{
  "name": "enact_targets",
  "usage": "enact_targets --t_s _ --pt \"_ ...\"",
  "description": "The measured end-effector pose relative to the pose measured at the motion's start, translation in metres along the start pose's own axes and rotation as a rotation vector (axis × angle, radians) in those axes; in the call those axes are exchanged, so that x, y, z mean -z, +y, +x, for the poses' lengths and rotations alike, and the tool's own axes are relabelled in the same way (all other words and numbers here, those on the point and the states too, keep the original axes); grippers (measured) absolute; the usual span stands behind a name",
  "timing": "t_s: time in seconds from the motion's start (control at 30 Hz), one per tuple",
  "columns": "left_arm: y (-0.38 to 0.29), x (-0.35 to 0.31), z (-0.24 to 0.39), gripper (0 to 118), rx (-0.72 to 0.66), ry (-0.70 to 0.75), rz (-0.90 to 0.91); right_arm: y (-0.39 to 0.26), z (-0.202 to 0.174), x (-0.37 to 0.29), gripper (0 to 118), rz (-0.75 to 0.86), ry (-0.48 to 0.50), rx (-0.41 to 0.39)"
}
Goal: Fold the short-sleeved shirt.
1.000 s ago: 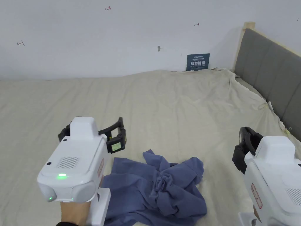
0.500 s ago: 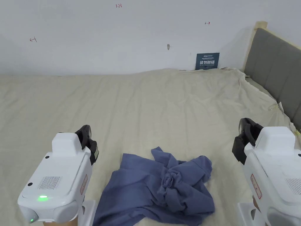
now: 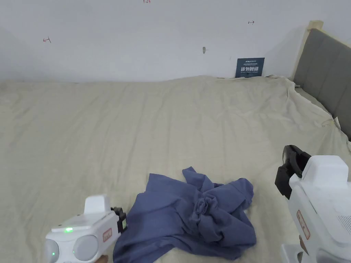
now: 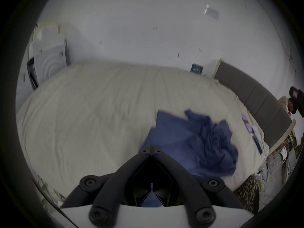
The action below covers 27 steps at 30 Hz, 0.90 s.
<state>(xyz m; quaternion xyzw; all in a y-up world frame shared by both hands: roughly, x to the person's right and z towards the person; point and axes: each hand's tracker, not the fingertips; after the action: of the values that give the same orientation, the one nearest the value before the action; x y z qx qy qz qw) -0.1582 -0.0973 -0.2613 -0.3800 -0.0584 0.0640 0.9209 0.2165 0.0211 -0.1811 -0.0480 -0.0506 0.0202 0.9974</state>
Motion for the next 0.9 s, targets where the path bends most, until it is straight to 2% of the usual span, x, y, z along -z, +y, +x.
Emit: enact_targets --t_s 0.07,0.17,0.23,0.3,0.37,0.4,0.43,0.53,0.6,0.67,0.7,0.8,0.87,0.9 --pt "-0.018 0.004 -0.002 0 -0.008 0.008 -0.077 -0.004 0.000 0.000 3 -0.012 0.002 -0.001" --pt "-0.042 0.016 -0.011 17 -0.062 0.009 -0.142 -0.011 0.000 0.001 3 -0.031 0.001 0.003" --pt "-0.054 0.023 -0.013 21 -0.069 0.025 -0.191 -0.015 0.000 0.001 3 -0.042 0.001 -0.004" --pt "-0.060 0.026 -0.010 58 -0.064 0.047 -0.202 -0.018 -0.001 0.002 3 -0.055 0.006 -0.003" --pt "-0.065 0.031 -0.006 84 -0.053 0.084 -0.236 -0.021 -0.001 0.003 3 -0.064 0.008 -0.001" --pt "-0.067 0.035 -0.005 90 -0.046 0.090 -0.253 -0.022 0.000 0.003 3 -0.067 0.008 0.000" --pt "-0.067 0.037 -0.002 90 -0.044 0.090 -0.262 -0.023 0.000 0.004 3 -0.071 0.008 0.002" --pt "-0.073 0.047 0.006 88 -0.038 0.105 -0.280 -0.025 0.000 0.005 3 -0.082 0.011 0.006" --pt "-0.079 0.058 0.010 82 0.026 0.178 -0.283 -0.027 -0.001 0.007 3 -0.088 0.013 0.006" --pt "-0.080 0.056 0.016 74 0.049 0.173 -0.269 -0.028 -0.001 0.008 3 -0.094 0.017 0.004" --pt "-0.080 0.053 0.019 65 0.050 0.177 -0.264 -0.029 -0.001 0.009 3 -0.097 0.017 0.003" --pt "-0.074 0.050 0.023 18 0.085 0.172 -0.246 -0.032 -0.001 0.013 3 -0.108 0.022 0.002" --pt "-0.069 0.043 0.026 6 0.104 0.143 -0.238 -0.033 0.000 0.018 3 -0.119 0.023 0.001" --pt "-0.067 0.042 0.023 4 0.095 0.112 -0.233 -0.035 0.000 0.021 3 -0.127 0.023 0.001"
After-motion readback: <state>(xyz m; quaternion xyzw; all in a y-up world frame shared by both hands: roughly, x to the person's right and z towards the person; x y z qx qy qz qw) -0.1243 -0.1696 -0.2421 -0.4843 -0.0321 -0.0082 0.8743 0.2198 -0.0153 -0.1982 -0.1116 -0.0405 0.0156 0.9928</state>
